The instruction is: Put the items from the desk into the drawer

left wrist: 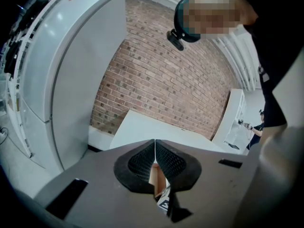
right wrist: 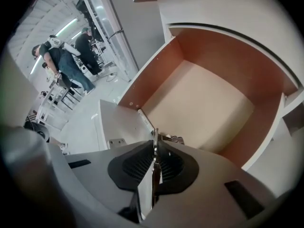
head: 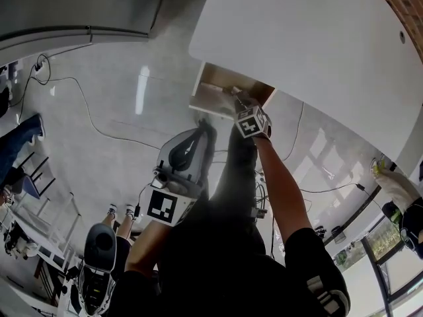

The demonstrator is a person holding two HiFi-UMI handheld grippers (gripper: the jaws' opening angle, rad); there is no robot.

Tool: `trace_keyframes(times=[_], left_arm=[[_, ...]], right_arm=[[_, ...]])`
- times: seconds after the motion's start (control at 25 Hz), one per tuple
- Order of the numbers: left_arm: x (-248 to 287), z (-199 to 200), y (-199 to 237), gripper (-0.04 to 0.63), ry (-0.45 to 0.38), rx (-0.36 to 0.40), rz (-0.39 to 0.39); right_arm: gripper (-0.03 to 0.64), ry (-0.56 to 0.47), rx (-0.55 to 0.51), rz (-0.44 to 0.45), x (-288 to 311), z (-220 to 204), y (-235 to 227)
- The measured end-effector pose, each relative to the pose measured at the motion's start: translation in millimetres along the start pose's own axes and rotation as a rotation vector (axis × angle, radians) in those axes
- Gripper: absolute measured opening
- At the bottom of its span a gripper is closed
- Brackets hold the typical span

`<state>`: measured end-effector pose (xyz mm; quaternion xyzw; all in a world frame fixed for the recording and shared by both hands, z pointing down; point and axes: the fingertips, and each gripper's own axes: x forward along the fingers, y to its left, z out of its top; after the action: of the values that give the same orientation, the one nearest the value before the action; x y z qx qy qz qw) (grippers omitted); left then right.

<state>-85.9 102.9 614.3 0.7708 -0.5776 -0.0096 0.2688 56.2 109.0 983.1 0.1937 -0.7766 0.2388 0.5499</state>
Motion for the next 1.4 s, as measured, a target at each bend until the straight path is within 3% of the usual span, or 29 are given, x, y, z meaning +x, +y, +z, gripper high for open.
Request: trace_keyframes(times=[0.48,0.64,1.04,1.2,1.4], left_arm=[[-2,-22,-4,0.005,0.058,-0.028,0.003],[-3,-18,-8,0.005,0.053,-0.032,0.008],[-13,13,-23,0.005,0.005,-0.019,0.037],[-10,45,-34,0.005,-0.106,-0.015,0.029],[-13,79,-56,0.005,-0.136,0.021,0.016]], right_arm=[[0.037,0.027,-0.002,-0.023,13,-7,-6],[0.091,0.032,0.012,-0.020,9,-10,-8],[0.097,0.005,0.032,-0.030,-47,-2,-6],[0.078,-0.060,0.055,-0.035,-85,25,-14],[0.021,-0.201,0.059,-0.010,-162,73,-10]])
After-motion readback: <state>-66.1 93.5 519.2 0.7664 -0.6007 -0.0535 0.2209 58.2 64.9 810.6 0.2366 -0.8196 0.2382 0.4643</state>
